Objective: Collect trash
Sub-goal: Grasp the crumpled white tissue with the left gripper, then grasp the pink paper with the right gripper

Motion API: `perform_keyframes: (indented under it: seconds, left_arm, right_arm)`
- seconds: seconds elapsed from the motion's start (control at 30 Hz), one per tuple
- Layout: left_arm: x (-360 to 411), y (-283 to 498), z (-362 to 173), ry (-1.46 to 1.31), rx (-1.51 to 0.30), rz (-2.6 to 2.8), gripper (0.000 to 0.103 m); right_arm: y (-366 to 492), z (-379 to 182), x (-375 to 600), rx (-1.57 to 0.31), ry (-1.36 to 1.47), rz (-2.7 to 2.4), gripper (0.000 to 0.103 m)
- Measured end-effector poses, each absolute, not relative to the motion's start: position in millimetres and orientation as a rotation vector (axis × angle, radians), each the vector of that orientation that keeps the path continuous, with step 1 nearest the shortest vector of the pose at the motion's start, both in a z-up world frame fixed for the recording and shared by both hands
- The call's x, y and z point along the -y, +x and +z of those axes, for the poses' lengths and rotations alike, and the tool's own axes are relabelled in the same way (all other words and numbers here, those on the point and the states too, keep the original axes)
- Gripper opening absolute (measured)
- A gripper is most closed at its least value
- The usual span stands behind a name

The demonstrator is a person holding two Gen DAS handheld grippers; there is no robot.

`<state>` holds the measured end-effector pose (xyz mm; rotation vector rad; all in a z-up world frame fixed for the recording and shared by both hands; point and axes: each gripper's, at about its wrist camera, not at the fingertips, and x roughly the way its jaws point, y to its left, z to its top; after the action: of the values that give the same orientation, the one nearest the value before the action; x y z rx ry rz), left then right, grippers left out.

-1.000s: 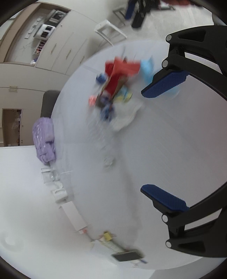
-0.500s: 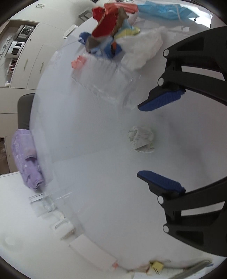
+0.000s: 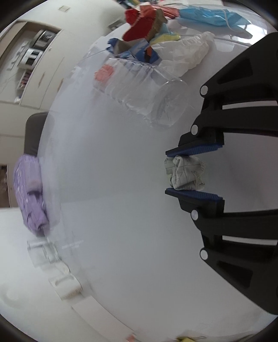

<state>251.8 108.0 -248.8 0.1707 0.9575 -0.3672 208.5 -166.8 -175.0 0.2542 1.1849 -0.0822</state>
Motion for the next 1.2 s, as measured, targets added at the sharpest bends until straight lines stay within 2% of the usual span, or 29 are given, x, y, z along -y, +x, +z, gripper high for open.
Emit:
perform_keyframes:
  seconds: [0.1, 0.27, 0.47, 0.5, 0.57, 0.67, 0.7, 1.03, 1.2]
  left_arm:
    - [-115.6, 242.6, -235.8, 0.131, -0.954, -0.328, 0.029]
    - [-127.7, 217.6, -215.2, 0.034, -0.969, -0.276, 0.029]
    - [-134.9, 195.0, -208.5, -0.062, -0.993, -0.248, 0.03]
    - [-135.2, 192.7, -209.1, -0.076, -0.999, -0.25, 0.03]
    - [-132.2, 188.9, -210.3, -0.071, -1.004, -0.252, 0.03]
    - [-126.1, 180.4, -209.6, -0.038, -1.002, -0.252, 0.03]
    - [-123.8, 177.4, -208.6, -0.035, -1.006, -0.26, 0.03]
    - [-85.7, 148.1, -183.4, -0.023, -0.99, -0.332, 0.03]
    - [-59.0, 126.3, -166.2, 0.033, -0.958, -0.378, 0.03]
  right_arm:
    - [254.4, -189.2, 180.9, -1.206, 0.275, -0.116, 0.087]
    - [316.5, -211.9, 174.6, -1.241, 0.329, -0.089, 0.08]
    - [360.2, -257.7, 151.1, -1.348, 0.265, -0.134, 0.061]
    - [363.2, -264.6, 150.0, -1.363, 0.261, -0.148, 0.052]
    - [364.2, -270.2, 149.4, -1.359, 0.267, -0.157, 0.049]
    - [362.0, -263.4, 147.5, -1.324, 0.25, -0.149, 0.035]
    - [360.3, -259.0, 148.1, -1.314, 0.252, -0.138, 0.014]
    - [328.5, -233.9, 171.7, -1.249, 0.36, -0.076, 0.014]
    - [282.6, -184.3, 178.5, -1.163, 0.33, 0.01, 0.014]
